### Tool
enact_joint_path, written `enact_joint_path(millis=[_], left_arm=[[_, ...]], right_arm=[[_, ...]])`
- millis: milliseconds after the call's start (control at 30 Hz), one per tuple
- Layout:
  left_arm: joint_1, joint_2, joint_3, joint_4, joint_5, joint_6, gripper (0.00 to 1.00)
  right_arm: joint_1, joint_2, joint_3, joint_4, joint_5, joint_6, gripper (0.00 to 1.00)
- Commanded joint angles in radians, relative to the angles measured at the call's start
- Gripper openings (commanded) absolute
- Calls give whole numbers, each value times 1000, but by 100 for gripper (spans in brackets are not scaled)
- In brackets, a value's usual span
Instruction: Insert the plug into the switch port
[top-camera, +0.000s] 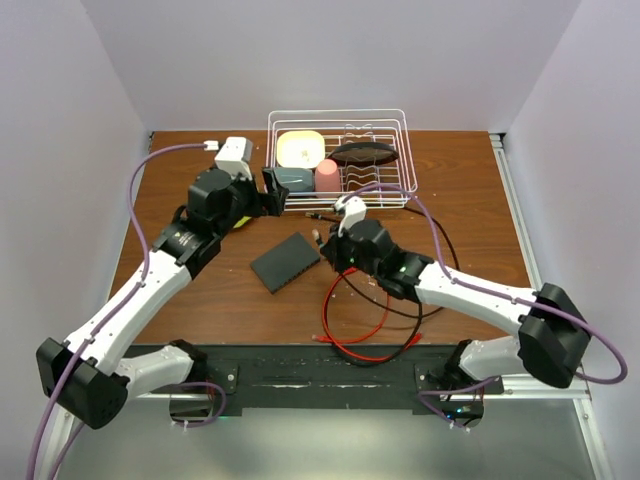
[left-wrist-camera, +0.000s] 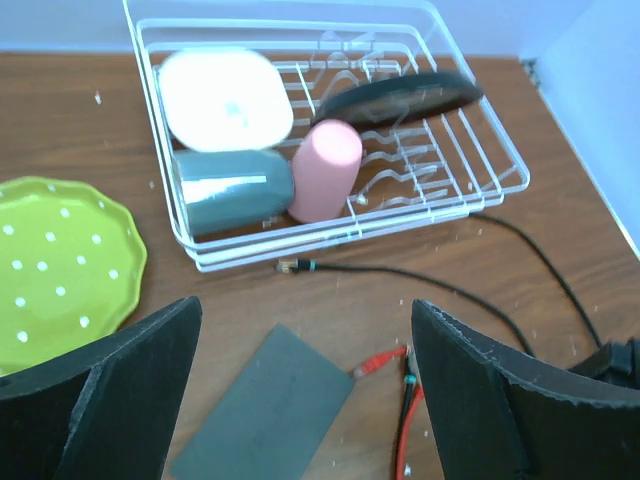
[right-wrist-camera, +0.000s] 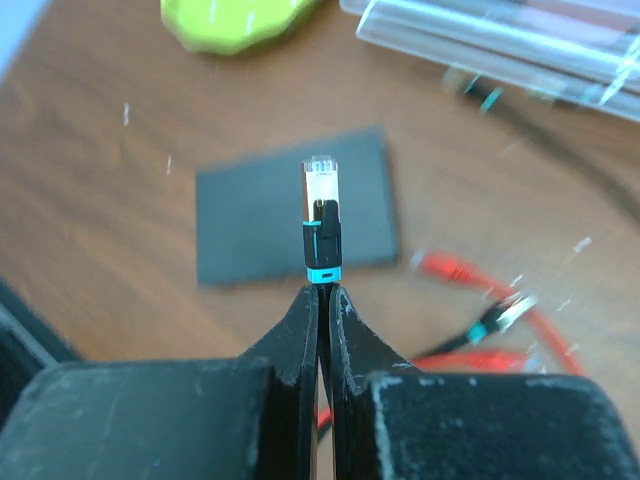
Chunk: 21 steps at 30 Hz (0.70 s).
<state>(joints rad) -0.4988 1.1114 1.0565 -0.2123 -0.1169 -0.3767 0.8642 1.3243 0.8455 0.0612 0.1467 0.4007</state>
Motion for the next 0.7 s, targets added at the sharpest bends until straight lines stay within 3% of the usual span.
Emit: enact_joint_path(millis=[0,267,433,667], left_arm=[[3,-8,-105,23,59,27,91],[104,47,-260,151,282,55,94],[181,125,-309,178,316,32,94],[204,197,-415,333,344,-11,94]], right_arm=[[126,35,-37,-55,91,29,0],[280,125,-74,-8,168,127,0],[318,202,-46,14,175,145,0],[360,309,13,37,215,144,0]])
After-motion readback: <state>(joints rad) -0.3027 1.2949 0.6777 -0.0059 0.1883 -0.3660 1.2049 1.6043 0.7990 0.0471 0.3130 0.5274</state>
